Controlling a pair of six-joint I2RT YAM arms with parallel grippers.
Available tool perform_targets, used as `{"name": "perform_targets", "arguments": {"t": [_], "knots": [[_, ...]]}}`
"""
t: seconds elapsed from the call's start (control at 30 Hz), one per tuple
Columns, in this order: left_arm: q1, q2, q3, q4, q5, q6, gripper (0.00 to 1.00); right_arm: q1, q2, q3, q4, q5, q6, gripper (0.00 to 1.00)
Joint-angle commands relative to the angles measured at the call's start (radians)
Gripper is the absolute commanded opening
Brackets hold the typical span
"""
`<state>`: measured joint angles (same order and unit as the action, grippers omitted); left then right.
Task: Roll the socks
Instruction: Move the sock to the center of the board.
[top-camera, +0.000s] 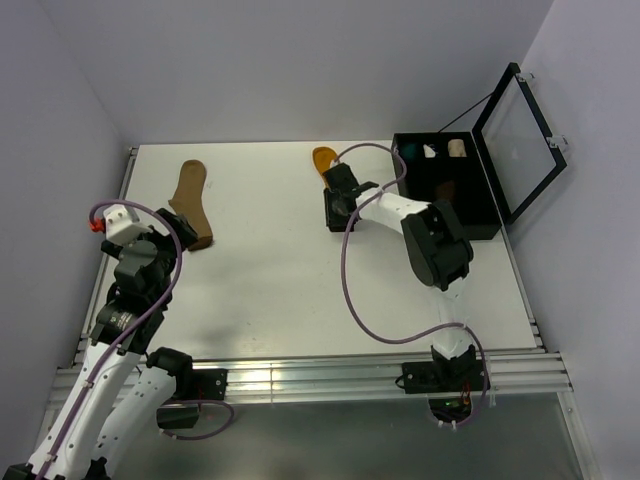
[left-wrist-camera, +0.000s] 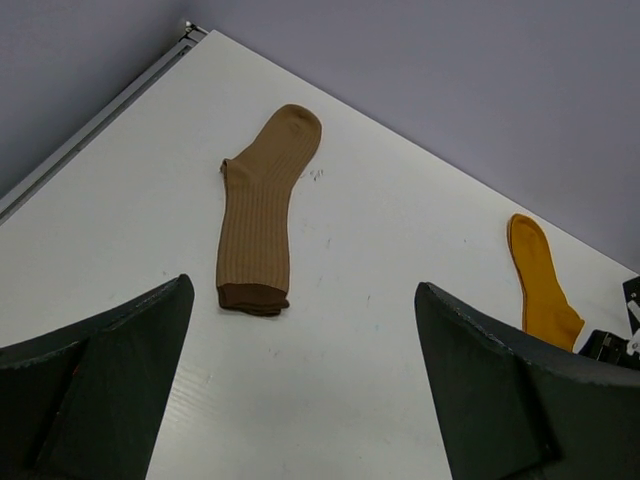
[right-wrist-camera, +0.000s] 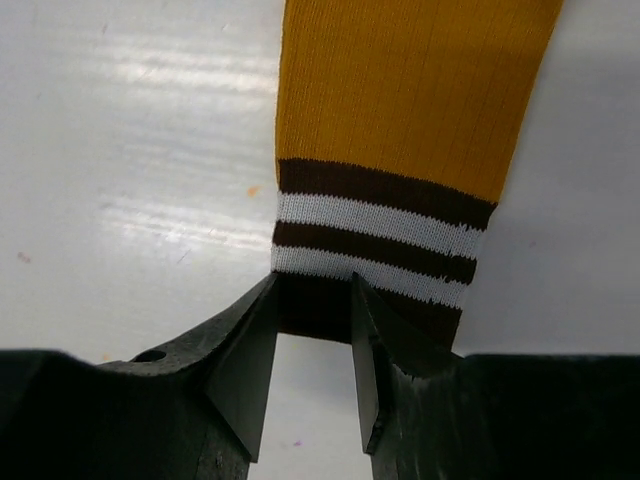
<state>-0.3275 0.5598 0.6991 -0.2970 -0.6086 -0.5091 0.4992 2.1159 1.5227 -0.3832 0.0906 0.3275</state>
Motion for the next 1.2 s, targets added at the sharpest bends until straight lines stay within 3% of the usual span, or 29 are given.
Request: {"name": "perform_targets", "arguments": {"t": [0.0,0.2,0.4,0.57,0.77,1.0,1.17], "knots": [[-0.005,-0.001,-0.004,0.029,0.013,0.006,0.98,0.07,-0.046,-0.096,-0.033,-0.002,0.125,0.41],[-0.008,0.015,-0.004,0.029,0.021,0.006,0.98,0.238,-0.106,-0.165,-0.013,-0.057,0.243,0.41],[-0.01,0.028,-0.003,0.027,0.02,0.003,0.98,0.341,-0.184,-0.076,-0.014,-0.086,0.193,0.41],[-0.01,0.034,-0.001,0.03,0.026,0.003,0.98,0.334,-0.208,-0.006,0.011,-0.028,-0.031,0.42],[-0.01,0.042,-0.001,0.029,0.024,0.004,0.98,0.283,-0.085,0.123,0.003,0.035,-0.273,0.42],[-0.01,0.04,-0.003,0.032,0.032,0.007,0.98,0.188,0.087,0.235,-0.012,-0.003,-0.291,0.42],[-0.01,0.04,-0.003,0.032,0.033,0.007,0.98,0.179,0.11,0.188,-0.011,0.02,-0.24,0.41]]}}
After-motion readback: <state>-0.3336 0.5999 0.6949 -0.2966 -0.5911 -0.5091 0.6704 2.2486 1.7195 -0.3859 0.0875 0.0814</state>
